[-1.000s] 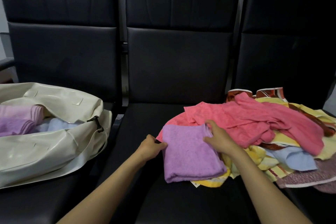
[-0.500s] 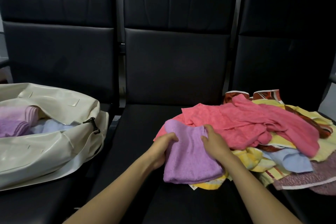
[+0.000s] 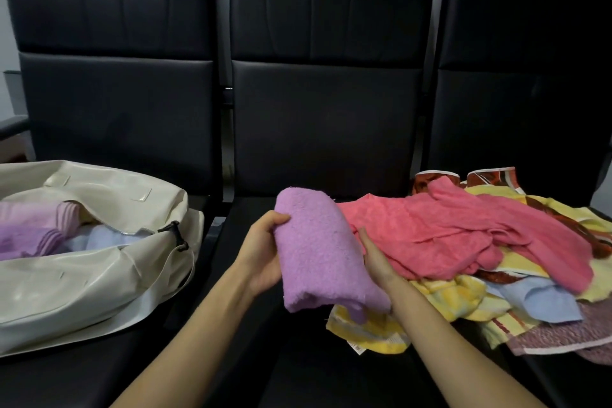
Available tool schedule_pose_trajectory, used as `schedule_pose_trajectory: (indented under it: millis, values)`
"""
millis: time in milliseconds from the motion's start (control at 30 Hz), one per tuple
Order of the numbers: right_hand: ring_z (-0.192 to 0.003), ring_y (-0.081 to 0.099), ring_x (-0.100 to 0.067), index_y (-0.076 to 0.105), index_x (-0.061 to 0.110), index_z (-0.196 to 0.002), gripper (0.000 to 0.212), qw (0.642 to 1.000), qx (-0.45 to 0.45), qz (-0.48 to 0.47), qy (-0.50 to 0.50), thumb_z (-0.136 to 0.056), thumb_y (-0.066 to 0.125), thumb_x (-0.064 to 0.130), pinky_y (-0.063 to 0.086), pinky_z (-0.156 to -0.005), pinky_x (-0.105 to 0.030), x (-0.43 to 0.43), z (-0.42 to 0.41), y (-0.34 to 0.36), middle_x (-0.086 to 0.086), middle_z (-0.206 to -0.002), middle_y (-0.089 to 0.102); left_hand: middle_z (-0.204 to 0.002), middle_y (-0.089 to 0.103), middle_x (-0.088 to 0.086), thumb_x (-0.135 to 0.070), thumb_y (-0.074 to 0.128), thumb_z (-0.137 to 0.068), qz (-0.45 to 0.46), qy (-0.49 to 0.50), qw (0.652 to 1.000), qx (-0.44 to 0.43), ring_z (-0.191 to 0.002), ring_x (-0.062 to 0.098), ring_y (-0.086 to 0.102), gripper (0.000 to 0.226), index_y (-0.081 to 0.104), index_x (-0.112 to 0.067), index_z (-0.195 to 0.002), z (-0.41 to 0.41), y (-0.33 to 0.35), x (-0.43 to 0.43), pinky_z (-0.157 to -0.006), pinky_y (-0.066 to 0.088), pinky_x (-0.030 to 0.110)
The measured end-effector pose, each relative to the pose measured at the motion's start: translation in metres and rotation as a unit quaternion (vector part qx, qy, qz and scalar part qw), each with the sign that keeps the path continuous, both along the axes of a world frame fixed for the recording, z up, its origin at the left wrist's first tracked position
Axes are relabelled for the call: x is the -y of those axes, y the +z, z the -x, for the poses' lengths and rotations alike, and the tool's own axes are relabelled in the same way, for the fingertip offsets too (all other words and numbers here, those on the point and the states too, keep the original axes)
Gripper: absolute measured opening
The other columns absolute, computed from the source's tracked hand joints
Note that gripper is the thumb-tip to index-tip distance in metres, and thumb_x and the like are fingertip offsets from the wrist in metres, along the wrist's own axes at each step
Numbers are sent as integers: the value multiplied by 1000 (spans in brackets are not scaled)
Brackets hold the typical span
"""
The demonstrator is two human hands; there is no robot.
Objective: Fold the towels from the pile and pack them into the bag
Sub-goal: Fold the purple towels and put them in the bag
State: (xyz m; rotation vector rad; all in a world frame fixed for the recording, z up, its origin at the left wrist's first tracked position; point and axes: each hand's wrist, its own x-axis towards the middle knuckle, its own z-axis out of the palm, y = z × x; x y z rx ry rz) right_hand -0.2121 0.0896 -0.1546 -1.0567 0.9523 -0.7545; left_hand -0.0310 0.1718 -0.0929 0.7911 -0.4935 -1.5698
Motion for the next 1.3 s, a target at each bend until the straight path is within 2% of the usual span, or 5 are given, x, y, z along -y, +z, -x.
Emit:
schedule_pose_trajectory:
  millis: [133, 433, 833, 1067, 1300]
  values:
    - [-103, 65, -21, 48, 7, -140, 61, 986, 115, -109, 59, -87, 61, 34, 52, -85, -33, 1, 5, 12, -12, -121, 62, -96, 70, 16, -23, 54, -90, -84, 58, 980, 172, -92, 28, 65, 27, 62, -2, -106, -17, -7, 8, -72, 52, 37]
    - [-111, 59, -17, 69, 26, -107, 28, 987, -17, 154, 42, -98, 48, 11, 47, -88, -26, 5, 7, 14, 0, -121, 63, -107, 55, -9, -22, 37, -103, 34, 135, 822, 552, -97, 6, 52, 19, 49, -27, -116, -23, -37, 15, -72, 36, 15]
    - [-133, 28, -4, 35, 47, -136, 93, 898, -265, 336, 98, -63, 89, 27, 26, -109, -23, 3, 18, 34, 12, -146, 29, -134, 38, -9, -37, 78, -75, 88, -16, 799, 594, -121, 11, 42, 75, 38, -31, -138, -32, -27, 8, -97, 45, 30]
    - [-125, 39, -14, 37, 26, -145, 79, 804, -417, 421, 48, -76, 75, 15, 28, -91, -17, 5, 20, 34, 4, -139, 38, -120, 43, -8, -18, 75, -80, 121, 40, 693, 709, -111, 7, 41, 68, 41, -24, -139, -29, -34, 9, -96, 36, 22]
    - [-97, 52, -23, 59, 20, -109, 38, 717, -454, 525, -65, -74, 74, 13, 40, -64, -32, 4, 13, 31, -1, -104, 57, -110, 56, 0, -12, 83, -64, 153, 181, 585, 776, -101, 15, 50, 54, 58, -14, -112, -26, -39, 12, -79, 39, 24]
